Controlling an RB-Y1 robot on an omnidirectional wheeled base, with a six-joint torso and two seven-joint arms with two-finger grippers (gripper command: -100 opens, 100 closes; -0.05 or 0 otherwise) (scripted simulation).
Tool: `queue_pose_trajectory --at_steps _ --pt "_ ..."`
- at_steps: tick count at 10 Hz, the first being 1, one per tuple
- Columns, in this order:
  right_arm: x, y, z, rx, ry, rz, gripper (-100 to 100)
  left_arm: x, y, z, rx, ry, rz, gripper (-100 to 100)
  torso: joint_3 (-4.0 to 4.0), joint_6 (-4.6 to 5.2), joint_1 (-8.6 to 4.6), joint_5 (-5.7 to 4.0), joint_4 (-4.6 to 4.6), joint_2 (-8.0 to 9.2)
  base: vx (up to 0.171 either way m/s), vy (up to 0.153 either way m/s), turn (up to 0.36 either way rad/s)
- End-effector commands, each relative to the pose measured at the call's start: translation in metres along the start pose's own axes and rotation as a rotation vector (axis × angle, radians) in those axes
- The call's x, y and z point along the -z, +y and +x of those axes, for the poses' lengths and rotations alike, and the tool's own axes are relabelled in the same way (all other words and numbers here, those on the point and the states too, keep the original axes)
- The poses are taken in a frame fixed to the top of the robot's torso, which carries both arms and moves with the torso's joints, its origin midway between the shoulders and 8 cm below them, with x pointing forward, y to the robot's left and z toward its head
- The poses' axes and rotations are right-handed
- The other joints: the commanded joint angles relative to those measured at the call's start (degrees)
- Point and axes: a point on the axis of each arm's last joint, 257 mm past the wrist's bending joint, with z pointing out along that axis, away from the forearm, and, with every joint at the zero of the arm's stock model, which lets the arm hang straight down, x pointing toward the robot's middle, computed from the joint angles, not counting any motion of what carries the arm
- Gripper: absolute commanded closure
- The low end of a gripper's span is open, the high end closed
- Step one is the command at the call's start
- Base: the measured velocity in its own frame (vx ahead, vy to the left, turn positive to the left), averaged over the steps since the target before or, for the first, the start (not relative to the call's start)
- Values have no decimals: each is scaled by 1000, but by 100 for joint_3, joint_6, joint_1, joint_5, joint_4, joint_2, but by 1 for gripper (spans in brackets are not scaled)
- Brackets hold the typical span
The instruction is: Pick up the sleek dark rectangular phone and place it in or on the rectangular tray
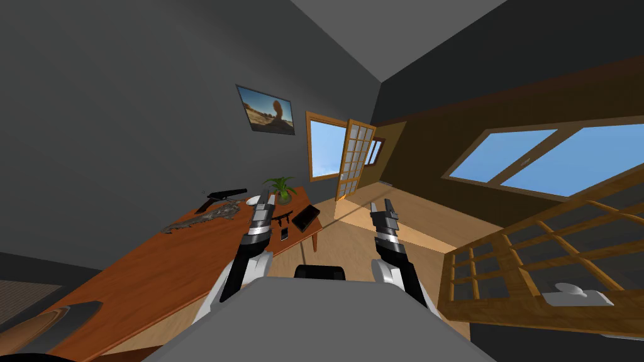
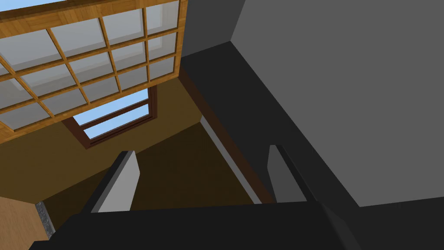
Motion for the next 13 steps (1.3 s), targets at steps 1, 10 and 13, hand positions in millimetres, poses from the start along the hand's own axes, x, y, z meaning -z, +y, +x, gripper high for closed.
queue_pose_trajectory --at_steps 1,10,13 --pt "0 0 0 0 0 0 0 9 15 13 -3 52 -40 -100 0 0 0 0 0 0 -15 -9 -18" --pt "0 0 0 0 0 0 0 113 132 69 -38 346 -382 -100 7 1 -10 -2 3 12 -42 -30 -43" --pt "0 0 0 0 0 0 0 175 181 74 -77 464 -540 -100 8 2 -15 -4 3 14 -32 -54 -121"
